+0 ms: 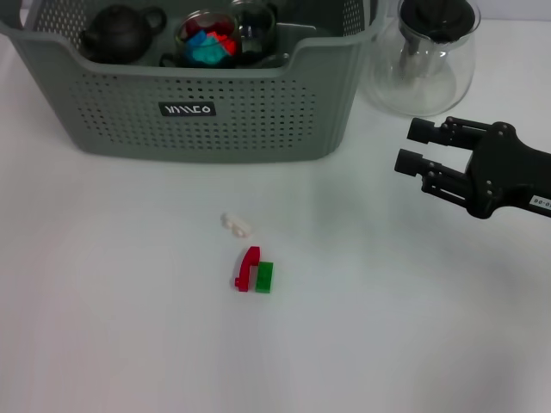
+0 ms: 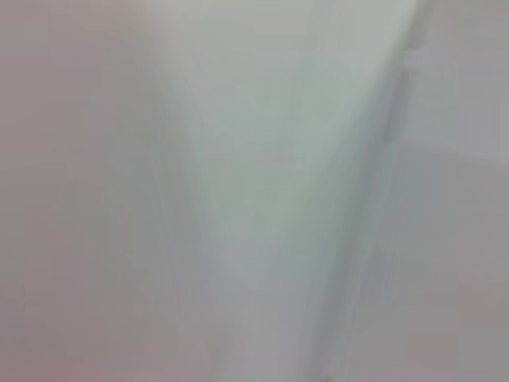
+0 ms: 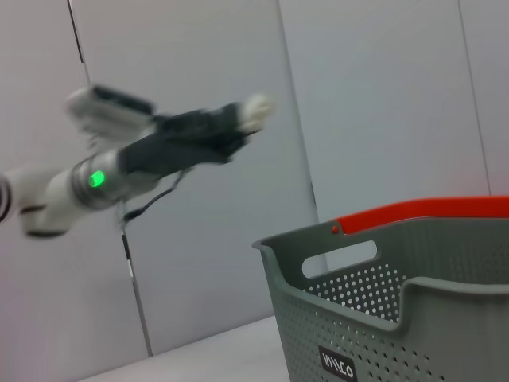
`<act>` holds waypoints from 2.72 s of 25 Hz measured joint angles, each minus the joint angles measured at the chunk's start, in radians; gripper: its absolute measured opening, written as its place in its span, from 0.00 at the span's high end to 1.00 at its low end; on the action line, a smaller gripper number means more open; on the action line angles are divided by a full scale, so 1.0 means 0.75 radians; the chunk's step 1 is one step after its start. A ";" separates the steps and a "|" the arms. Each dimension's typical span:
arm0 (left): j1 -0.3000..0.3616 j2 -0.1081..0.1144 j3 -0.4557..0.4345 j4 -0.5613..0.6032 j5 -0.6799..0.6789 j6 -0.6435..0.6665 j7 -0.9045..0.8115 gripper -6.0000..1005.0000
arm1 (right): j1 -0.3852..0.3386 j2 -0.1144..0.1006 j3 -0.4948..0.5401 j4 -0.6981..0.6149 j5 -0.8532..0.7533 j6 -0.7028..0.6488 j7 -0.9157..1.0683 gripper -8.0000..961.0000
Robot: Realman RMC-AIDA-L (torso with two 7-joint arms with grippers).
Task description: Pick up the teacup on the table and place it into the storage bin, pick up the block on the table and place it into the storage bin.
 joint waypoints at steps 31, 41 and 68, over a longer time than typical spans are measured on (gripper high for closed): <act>0.147 -0.104 0.480 0.357 -0.094 -0.178 -0.026 0.40 | 0.003 0.003 0.000 0.000 0.000 0.002 0.000 0.47; 0.466 -0.220 0.456 0.149 0.173 0.029 0.783 0.32 | 0.012 0.001 0.000 0.000 0.000 0.004 0.000 0.47; 0.370 -0.224 0.523 -0.525 0.239 -0.560 1.390 0.34 | -0.005 0.001 0.000 0.016 0.000 0.004 0.000 0.47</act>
